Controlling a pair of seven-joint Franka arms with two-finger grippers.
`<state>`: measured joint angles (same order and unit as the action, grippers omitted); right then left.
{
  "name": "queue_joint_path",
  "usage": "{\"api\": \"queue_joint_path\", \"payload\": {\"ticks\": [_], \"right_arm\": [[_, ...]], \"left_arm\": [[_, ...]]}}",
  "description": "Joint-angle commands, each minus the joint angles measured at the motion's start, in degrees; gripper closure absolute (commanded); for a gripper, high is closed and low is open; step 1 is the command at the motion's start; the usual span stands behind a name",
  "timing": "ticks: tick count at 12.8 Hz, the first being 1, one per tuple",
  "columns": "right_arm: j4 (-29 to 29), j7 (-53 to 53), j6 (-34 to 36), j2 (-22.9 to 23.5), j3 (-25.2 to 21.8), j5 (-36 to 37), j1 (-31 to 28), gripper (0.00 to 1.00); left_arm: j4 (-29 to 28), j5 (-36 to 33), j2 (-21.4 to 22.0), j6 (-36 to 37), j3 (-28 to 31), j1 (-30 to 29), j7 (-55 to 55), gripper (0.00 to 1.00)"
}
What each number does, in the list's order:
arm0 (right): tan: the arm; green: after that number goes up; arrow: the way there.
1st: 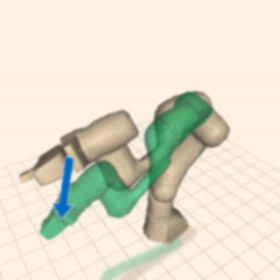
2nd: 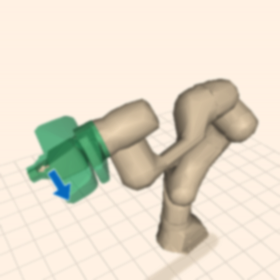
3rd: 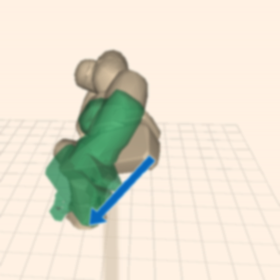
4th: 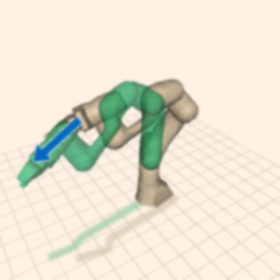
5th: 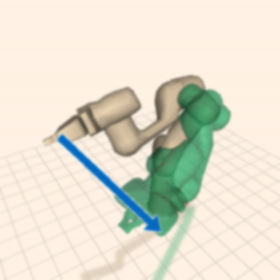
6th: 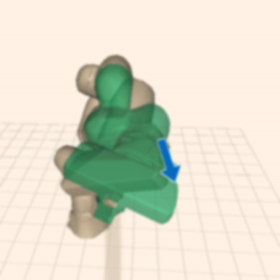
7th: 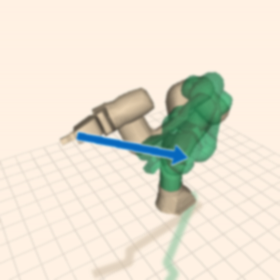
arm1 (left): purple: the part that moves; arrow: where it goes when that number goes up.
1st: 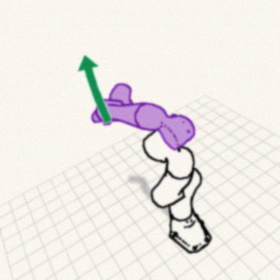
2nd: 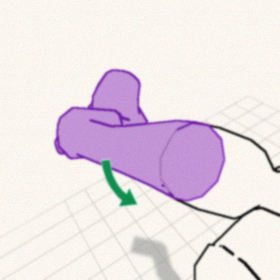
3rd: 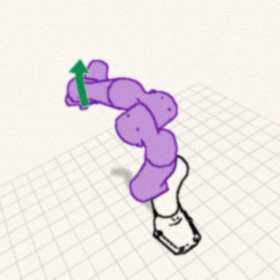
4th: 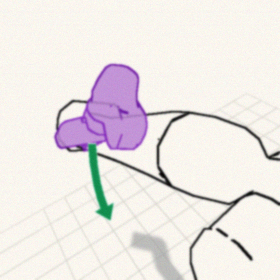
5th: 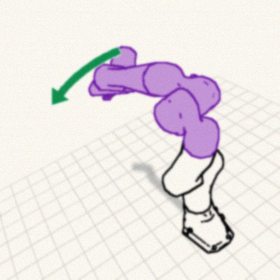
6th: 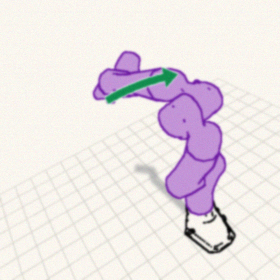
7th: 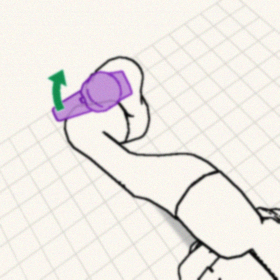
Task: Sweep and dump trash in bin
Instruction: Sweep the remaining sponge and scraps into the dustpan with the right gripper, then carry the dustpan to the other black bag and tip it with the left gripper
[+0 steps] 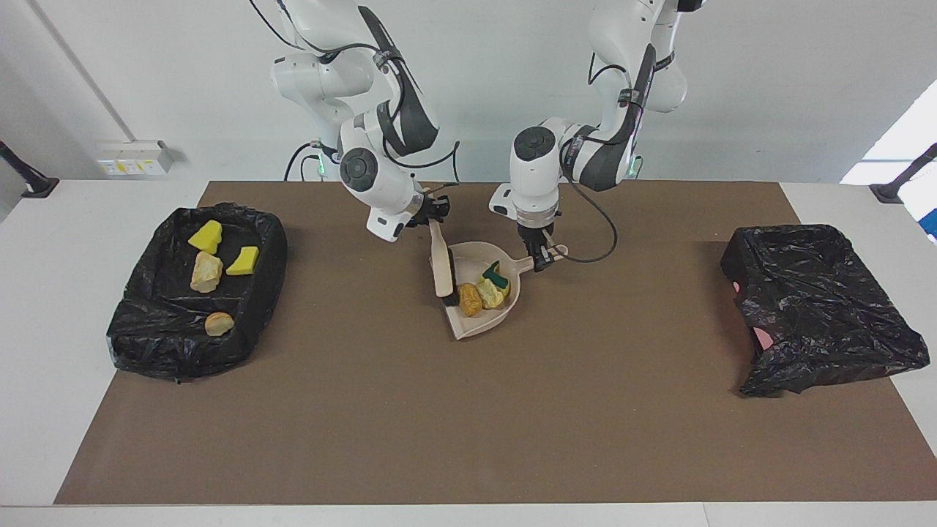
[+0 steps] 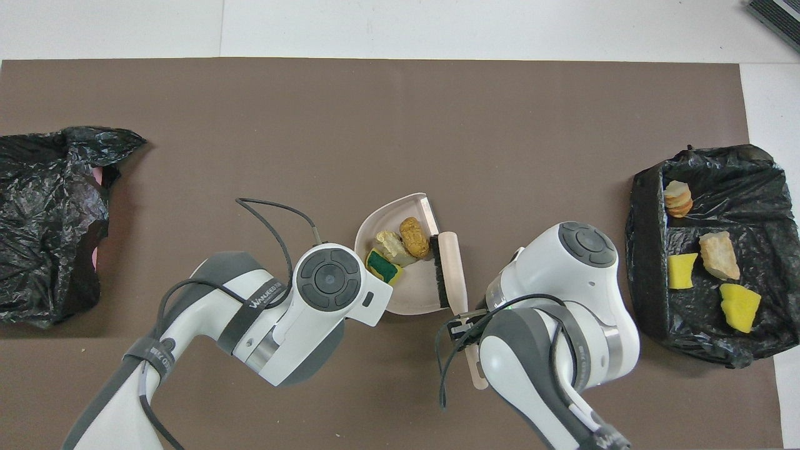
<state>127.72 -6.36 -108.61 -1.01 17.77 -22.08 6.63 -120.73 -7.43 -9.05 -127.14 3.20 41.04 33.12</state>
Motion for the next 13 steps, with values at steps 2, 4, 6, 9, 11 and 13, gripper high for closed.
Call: {"api": "queue_joint_path", "payload": {"ticks": [2,4,6,9,11,13], "right_arm": [[1.13,-9.54,7.70,-9.96,-0.19,7.22,-0.39,1.00],[1.13,-10.51,12.17,-13.64,-0.02,7.23,-0.22,1.00],[2.53,-12.26,14.56,-16.73,0.51,6.88,3.36,1.00],[3.68,-17.24,9.77,-15.87,0.69,2.59,9.43,1.00],[3.68,-26.73,2.47,-10.97,0.69,2.39,16.27,1.00],[3.77,-31.32,-2.89,-7.61,0.69,2.30,19.11,1.00]], "left_arm": [[1.02,0.14,-1.06,-1.80,-0.04,-3.40,2.11,1.00],[2.33,3.37,-0.45,-0.23,-0.13,-6.39,6.92,1.00],[6.98,4.97,-0.88,5.46,0.05,-9.46,13.08,1.00],[12.26,5.15,-1.06,11.29,0.14,-15.87,20.20,1.00],[15.51,5.06,-1.15,14.36,0.31,-20.45,27.57,1.00],[20.24,4.80,-1.06,18.66,0.22,-26.15,34.95,1.00]]}}
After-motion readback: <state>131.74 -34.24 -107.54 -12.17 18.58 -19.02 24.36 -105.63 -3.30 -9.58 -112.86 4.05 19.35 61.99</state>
